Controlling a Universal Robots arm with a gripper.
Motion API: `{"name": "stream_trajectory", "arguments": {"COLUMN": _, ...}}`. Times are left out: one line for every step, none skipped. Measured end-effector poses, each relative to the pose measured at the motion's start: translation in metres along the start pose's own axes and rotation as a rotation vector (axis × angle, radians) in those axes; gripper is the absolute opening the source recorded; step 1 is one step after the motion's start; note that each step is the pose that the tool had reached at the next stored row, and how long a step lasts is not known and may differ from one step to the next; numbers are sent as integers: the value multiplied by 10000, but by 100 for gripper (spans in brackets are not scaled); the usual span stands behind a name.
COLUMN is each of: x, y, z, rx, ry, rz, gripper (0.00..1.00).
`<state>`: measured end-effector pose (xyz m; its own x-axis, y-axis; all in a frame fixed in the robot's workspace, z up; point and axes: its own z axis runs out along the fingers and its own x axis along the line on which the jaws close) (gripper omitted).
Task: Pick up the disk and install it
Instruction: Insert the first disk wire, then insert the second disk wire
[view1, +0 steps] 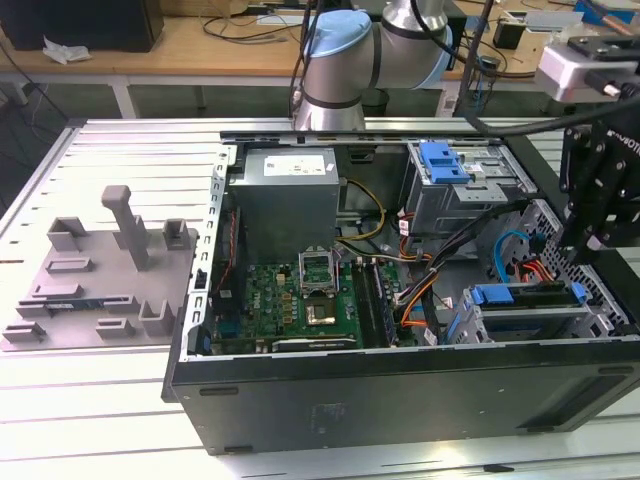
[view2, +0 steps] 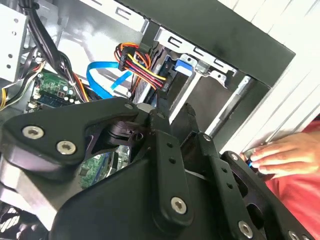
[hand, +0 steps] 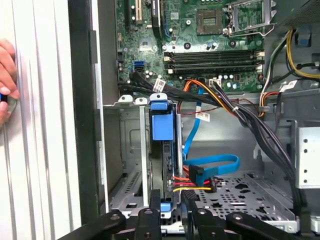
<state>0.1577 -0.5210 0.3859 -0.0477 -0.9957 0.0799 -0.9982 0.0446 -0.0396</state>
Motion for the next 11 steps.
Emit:
{"name": "stream_trajectory", "arguments": {"x": 2, "y": -2, "z": -24, "rx": -1, "ry": 0, "rz": 4, "gripper": 30}}
{"name": "stream_trajectory", "arguments": {"x": 3, "y": -4, "z": -33, "rx": -1, "ry": -1, "rz": 5, "gripper": 30}}
{"name": "stream_trajectory", "arguments": {"x": 3, "y": -4, "z": -35, "rx": 0, "ry": -2, "rz": 6, "gripper": 30}}
{"name": "stream_trajectory", "arguments": {"x": 3, "y": -5, "z": -35, "rx": -1, "ry": -4, "rz": 6, "gripper": 30}}
{"name": "stream_trajectory", "arguments": {"x": 3, "y": -5, "z": -37, "rx": -1, "ry": -1, "rz": 5, "gripper": 30}}
{"name": "stream_trajectory", "arguments": {"x": 3, "y": -6, "z": -41, "rx": 0, "ry": -1, "rz": 6, "gripper": 30}}
{"name": "stream_trajectory", "arguments": {"x": 4, "y": -7, "z": -44, "rx": -1, "ry": 0, "rz": 6, "gripper": 30}}
{"name": "stream_trajectory", "arguments": {"x": 3, "y": -7, "z": -44, "rx": -1, "ry": -1, "rz": 6, "gripper": 30}}
{"name": "stream_trajectory", "arguments": {"x": 4, "y": -7, "z": -45, "rx": -1, "ry": -1, "rz": 6, "gripper": 30}}
{"name": "stream_trajectory", "arguments": {"x": 4, "y": -7, "z": -46, "rx": -1, "ry": 0, "rz": 6, "gripper": 30}}
{"name": "stream_trajectory", "arguments": {"x": 4, "y": -7, "z": -48, "rx": -1, "ry": 0, "rz": 7, "gripper": 30}}
